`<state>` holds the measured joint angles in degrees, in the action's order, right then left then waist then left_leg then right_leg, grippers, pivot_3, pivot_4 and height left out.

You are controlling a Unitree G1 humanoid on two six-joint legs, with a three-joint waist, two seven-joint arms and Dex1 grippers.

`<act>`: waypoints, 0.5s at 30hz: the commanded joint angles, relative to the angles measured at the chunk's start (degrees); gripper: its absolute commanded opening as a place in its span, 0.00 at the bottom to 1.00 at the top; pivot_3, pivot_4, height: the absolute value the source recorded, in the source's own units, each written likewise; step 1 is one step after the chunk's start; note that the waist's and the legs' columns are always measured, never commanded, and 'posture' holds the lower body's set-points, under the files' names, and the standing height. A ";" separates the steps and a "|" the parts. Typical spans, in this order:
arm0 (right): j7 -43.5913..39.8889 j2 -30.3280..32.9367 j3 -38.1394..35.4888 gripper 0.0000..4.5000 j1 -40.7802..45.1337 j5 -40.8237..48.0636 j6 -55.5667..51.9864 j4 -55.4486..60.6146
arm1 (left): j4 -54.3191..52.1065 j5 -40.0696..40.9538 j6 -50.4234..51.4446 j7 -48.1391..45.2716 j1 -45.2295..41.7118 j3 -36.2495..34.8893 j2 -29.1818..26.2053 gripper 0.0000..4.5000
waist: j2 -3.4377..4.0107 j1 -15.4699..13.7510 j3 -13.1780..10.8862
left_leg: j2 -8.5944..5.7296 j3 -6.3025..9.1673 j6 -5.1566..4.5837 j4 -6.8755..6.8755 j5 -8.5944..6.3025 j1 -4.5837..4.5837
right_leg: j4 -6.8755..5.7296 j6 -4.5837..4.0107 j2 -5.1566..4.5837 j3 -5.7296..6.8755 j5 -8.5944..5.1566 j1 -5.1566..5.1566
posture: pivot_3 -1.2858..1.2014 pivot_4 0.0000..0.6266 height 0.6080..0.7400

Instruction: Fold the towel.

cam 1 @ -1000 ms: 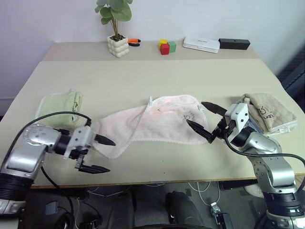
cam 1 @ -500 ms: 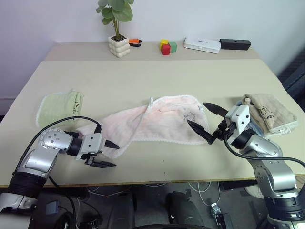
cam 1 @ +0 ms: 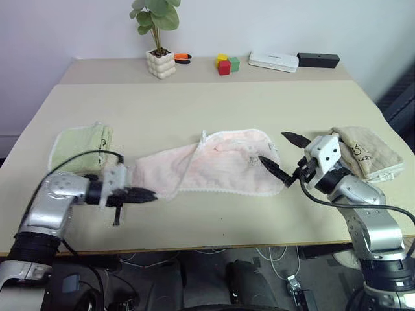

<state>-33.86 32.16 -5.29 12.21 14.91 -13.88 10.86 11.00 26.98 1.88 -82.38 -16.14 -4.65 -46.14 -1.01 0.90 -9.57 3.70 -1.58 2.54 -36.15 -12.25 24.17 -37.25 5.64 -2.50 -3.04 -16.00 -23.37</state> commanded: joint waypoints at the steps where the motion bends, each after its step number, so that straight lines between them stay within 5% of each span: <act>1: 6.36 -1.65 0.68 1.00 6.86 -4.25 -4.42 -7.02 | -1.83 7.29 2.42 -3.07 1.96 -6.03 -0.46 0.01 | 0.01 0.21 0.00 | 0.00 -0.01 0.00 0.00 0.00 0.00 | -0.01 0.00 0.00 -0.01 0.00 -0.03 | 0.52 0.24 1.00; 15: 10.88 -9.58 2.24 1.00 29.54 -7.47 -9.34 -37.64 | -11.18 10.49 3.92 -2.17 17.24 -13.99 0.26 0.01 | 0.03 -0.01 -0.03 | 0.01 -0.02 0.00 0.05 0.00 0.15 | -0.04 -0.01 -0.05 0.00 0.01 -0.17 | 0.52 0.24 1.00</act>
<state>-22.33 22.29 -2.31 40.28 7.48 -24.54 -25.53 2.41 36.22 5.76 -85.20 0.56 -16.84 -45.82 -0.98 0.89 -9.60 3.70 -1.60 2.54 -36.09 -12.25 24.33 -37.29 5.63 -2.55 -3.03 -16.00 -23.55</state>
